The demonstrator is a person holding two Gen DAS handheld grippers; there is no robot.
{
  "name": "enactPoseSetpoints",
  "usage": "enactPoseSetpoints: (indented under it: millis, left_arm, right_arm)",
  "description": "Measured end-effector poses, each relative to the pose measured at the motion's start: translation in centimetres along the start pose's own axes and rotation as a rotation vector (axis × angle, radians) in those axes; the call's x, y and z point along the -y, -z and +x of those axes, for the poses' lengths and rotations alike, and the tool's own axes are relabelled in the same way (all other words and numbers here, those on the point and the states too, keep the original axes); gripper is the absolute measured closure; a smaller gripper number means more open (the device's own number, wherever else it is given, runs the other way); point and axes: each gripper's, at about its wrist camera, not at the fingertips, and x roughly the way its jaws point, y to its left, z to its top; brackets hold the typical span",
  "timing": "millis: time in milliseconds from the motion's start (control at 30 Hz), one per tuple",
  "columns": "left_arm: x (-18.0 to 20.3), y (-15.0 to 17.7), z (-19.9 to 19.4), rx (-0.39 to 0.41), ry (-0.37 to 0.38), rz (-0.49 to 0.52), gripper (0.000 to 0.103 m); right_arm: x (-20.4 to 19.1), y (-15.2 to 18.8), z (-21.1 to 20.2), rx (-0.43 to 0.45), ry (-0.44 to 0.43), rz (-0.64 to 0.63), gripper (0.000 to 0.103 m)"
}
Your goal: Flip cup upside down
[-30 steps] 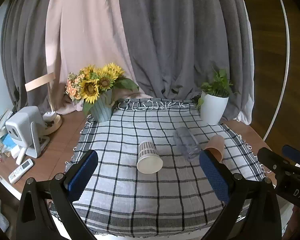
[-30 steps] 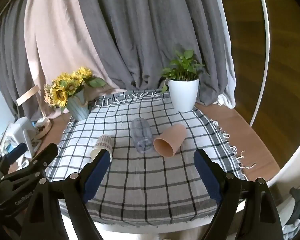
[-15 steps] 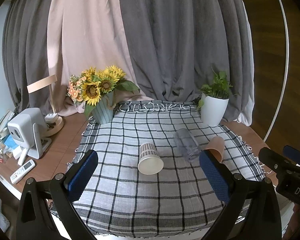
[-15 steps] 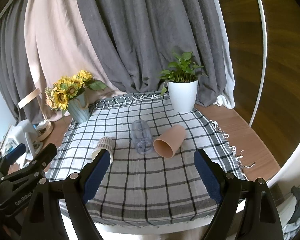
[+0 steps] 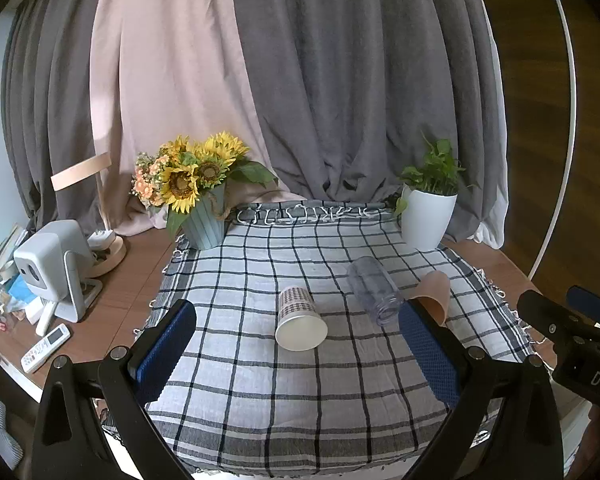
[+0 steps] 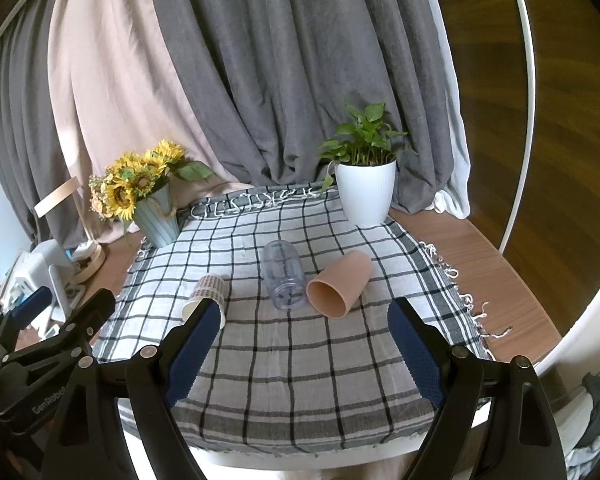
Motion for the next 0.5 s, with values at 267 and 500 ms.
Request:
enactPoseSetpoints:
  millis: [267, 500]
  left_arm:
    - [0.40, -0.11, 0.57, -0.016, 0.007, 0.016, 0.000]
    - [0.61, 0.01, 0.69, -0.017, 0.016, 0.016, 0.000]
  right_arm:
    - [0.02, -0.02, 0.10, -0.004, -0.001, 0.004, 0.017]
    - [0.07, -0.07, 0.27, -0.007, 0.000, 0.006, 0.017]
